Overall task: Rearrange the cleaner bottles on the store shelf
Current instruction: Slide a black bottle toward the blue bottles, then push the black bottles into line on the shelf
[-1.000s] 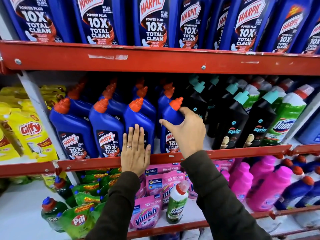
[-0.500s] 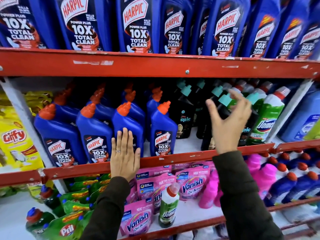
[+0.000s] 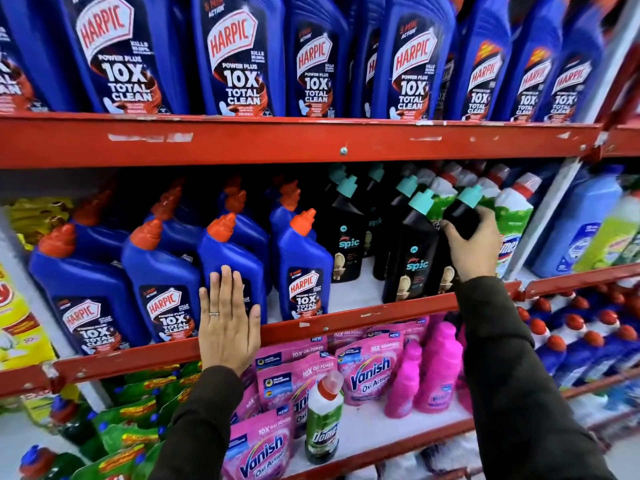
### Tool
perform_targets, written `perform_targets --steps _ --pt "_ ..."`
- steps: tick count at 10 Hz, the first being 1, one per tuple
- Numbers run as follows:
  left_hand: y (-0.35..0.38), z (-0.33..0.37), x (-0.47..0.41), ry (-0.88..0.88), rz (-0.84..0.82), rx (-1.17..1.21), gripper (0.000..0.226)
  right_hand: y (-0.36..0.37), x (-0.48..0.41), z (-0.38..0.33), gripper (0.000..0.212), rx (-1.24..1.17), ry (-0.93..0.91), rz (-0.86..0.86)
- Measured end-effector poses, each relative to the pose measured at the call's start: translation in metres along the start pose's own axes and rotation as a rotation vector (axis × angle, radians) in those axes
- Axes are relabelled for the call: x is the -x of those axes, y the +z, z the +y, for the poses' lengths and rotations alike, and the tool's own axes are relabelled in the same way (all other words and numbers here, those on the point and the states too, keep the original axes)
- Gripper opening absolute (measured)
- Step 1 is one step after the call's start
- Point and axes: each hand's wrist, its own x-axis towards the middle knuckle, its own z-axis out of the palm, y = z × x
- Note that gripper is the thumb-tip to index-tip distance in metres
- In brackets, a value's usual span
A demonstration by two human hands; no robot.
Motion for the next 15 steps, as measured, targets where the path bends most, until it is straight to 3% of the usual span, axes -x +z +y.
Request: perform_targets --steps 4,6,7,9,15 --pt "0.002 0.000 0.000 -0.005 0.011 -0.003 0.064 -0.051 0.037 -0.033 0.060 0.075 -0.196 0.255" --pt "0.002 0.000 0.000 -0.012 0.005 0.002 0.064 -0.062 0.076 -0.071 0.061 -0.012 -0.169 0.122" --pt "0.001 0.000 0.000 -0.008 0.005 0.006 0.064 -0.044 0.091 -0.081 0.056 -0.158 -0.170 0.010" --pt "0.001 -0.001 0.000 -0.004 0.002 0.009 0.063 0.009 0.111 -0.095 0.051 -0.252 -0.215 -0.040" --pt "0.000 0.000 -0.001 0.009 0.019 0.007 0.064 0.042 0.124 -0.097 0.074 -0.011 -0.236 -0.263"
